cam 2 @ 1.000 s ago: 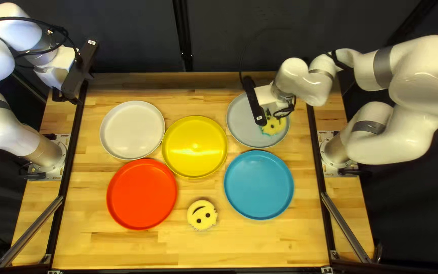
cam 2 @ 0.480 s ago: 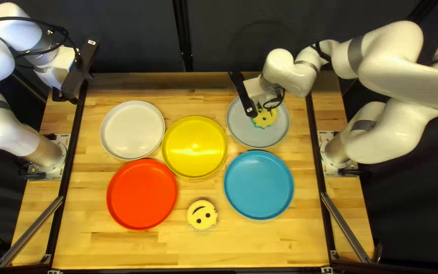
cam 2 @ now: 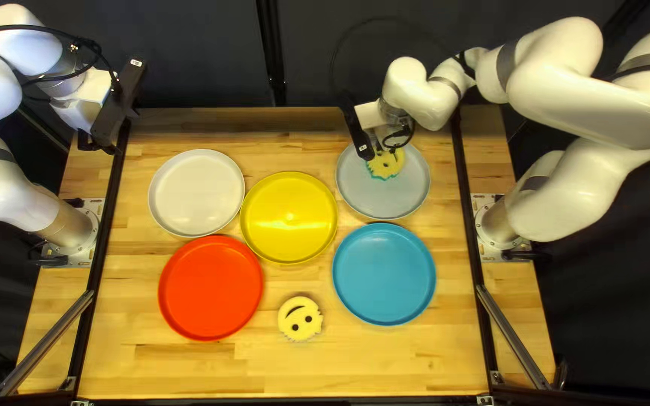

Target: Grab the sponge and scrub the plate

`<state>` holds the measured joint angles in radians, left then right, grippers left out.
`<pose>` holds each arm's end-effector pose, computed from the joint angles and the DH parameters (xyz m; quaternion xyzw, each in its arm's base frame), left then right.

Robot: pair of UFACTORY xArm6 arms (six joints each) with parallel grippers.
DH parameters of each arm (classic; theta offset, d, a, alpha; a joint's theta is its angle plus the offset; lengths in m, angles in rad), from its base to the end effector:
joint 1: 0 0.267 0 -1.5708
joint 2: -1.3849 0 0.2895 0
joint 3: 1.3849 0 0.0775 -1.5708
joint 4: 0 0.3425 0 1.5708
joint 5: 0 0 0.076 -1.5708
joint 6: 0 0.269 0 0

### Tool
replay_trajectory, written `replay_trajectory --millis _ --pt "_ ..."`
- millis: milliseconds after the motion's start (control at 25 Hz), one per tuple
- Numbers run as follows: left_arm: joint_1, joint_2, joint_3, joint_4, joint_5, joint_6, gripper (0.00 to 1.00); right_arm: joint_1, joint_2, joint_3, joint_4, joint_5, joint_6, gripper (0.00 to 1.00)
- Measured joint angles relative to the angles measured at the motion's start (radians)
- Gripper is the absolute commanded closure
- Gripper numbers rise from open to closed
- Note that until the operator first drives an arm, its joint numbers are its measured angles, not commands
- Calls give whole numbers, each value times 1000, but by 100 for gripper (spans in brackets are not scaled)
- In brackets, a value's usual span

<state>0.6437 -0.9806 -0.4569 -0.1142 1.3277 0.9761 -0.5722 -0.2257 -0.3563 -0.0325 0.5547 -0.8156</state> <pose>0.2153 0.1269 0.2436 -0.9849 0.1544 -0.0784 0.0010 0.2717 -0.1780 0.0460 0.9907 0.1350 0.0049 0.0155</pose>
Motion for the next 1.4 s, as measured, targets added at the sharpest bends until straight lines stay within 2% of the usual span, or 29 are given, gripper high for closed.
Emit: replay_trajectory --millis 200,400,720,960,1200,1400 --pt "0 0 0 0 0 0 0 80 -63 30 -4 59 103 100" --pt "0 0 0 0 0 0 0 114 -2 -37 -1 101 166 100" --pt "0 0 0 0 0 0 0 3 173 -178 16 72 102 100" --pt "0 0 0 0 0 0 0 -46 204 -237 19 80 84 100" --pt "0 0 0 0 0 0 0 -17 175 -194 18 54 113 100" --pt "0 0 0 0 0 0 0 66 78 -108 10 40 180 100"
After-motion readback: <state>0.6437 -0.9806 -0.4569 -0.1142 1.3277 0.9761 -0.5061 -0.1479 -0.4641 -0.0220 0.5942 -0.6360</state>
